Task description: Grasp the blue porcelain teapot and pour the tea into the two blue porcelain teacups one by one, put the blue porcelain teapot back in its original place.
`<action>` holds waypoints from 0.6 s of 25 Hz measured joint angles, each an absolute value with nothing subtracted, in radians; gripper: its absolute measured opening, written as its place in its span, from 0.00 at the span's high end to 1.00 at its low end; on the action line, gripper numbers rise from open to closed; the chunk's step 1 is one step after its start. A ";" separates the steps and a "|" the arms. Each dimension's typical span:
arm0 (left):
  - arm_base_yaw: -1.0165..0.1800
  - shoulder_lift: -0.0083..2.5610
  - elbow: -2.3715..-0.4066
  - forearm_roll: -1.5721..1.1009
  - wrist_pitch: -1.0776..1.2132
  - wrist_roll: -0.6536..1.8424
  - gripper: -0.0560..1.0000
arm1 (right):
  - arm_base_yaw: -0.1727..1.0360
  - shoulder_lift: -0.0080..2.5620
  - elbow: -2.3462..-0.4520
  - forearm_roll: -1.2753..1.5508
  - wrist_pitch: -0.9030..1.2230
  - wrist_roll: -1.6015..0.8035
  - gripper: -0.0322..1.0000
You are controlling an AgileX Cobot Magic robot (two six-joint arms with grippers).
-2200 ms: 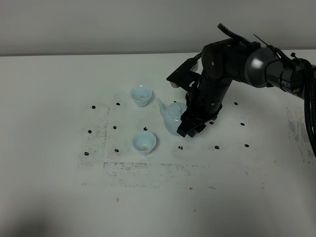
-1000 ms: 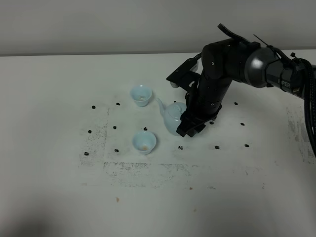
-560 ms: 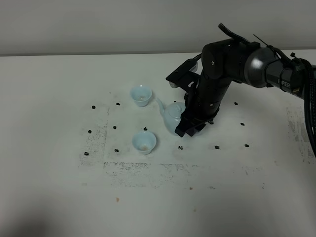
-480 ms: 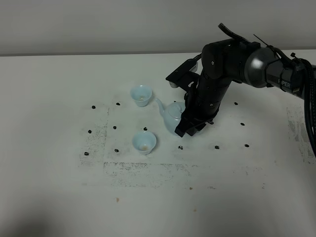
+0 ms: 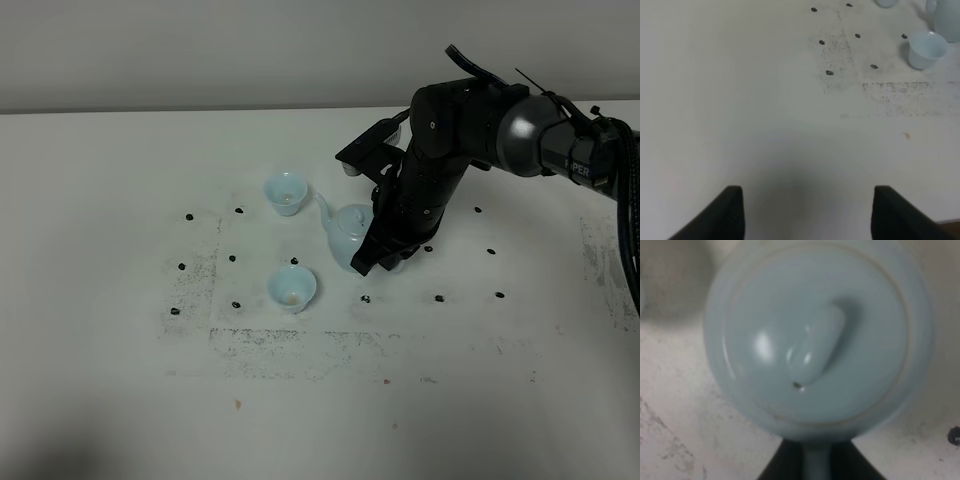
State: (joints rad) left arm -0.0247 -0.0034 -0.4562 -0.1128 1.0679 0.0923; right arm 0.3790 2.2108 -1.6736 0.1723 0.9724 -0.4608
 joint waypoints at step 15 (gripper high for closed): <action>-0.025 -0.003 -0.456 -0.113 1.068 0.092 0.41 | 0.377 2.196 -1.674 0.168 0.984 -0.462 0.89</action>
